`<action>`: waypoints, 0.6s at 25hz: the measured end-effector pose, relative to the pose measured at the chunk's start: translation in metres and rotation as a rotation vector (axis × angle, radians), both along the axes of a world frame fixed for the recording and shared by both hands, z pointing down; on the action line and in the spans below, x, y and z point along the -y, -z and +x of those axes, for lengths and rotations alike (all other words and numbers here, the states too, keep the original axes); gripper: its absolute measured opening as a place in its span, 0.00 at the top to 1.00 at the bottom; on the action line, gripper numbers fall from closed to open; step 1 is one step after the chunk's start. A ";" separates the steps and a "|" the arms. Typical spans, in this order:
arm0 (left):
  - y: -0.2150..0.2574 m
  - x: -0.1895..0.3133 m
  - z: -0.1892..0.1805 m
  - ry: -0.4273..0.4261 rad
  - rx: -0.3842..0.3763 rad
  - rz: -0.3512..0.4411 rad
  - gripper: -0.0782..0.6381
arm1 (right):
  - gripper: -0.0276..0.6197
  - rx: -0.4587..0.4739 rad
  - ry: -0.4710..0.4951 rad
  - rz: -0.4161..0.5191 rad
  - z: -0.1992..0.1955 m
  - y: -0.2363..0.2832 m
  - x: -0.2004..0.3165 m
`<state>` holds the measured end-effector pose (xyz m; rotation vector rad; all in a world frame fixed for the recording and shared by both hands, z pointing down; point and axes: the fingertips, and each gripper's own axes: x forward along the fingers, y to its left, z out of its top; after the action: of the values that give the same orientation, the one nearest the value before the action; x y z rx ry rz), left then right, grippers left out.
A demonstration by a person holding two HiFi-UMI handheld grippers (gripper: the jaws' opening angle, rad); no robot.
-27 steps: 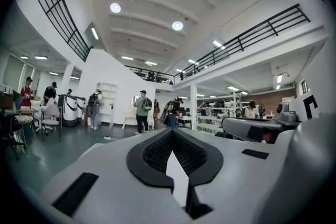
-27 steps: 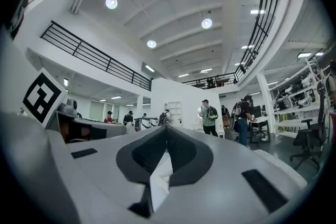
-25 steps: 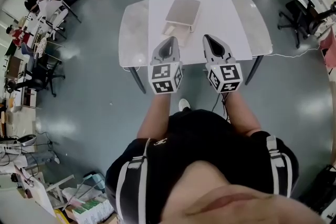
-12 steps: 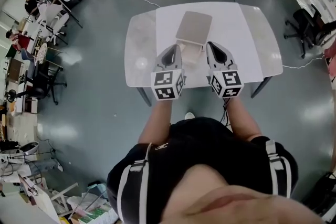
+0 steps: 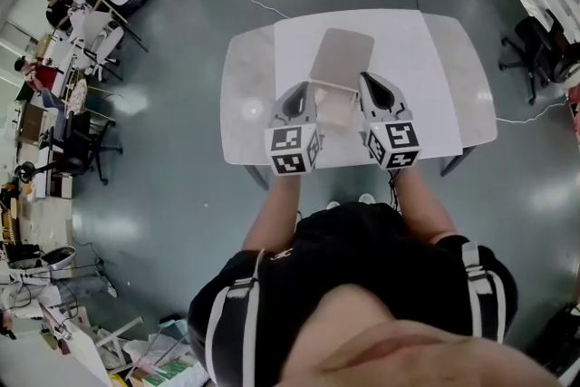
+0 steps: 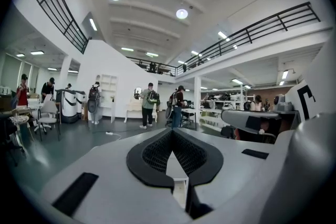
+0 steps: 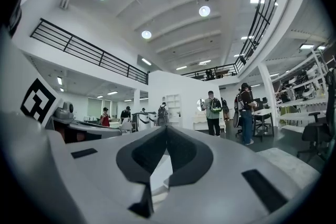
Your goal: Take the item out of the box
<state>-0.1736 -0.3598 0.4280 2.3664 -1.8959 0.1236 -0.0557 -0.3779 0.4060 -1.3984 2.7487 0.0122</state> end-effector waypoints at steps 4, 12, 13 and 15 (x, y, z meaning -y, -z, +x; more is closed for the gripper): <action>-0.004 0.015 0.001 0.005 0.060 -0.002 0.87 | 0.94 -0.014 0.027 0.007 -0.002 0.003 0.012; -0.054 0.042 0.009 -0.088 0.382 -0.134 0.87 | 0.94 -0.032 0.036 0.014 0.004 0.004 0.032; -0.064 0.045 0.010 -0.095 0.441 -0.163 0.87 | 0.94 -0.038 0.033 0.016 0.006 0.004 0.034; -0.084 0.048 0.010 -0.104 0.530 -0.212 0.87 | 0.94 -0.043 0.031 0.013 0.008 0.001 0.035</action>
<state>-0.1632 -0.4076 0.5123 2.4448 -1.8212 0.9961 -0.0476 -0.4126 0.4054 -1.3684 2.7992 0.0590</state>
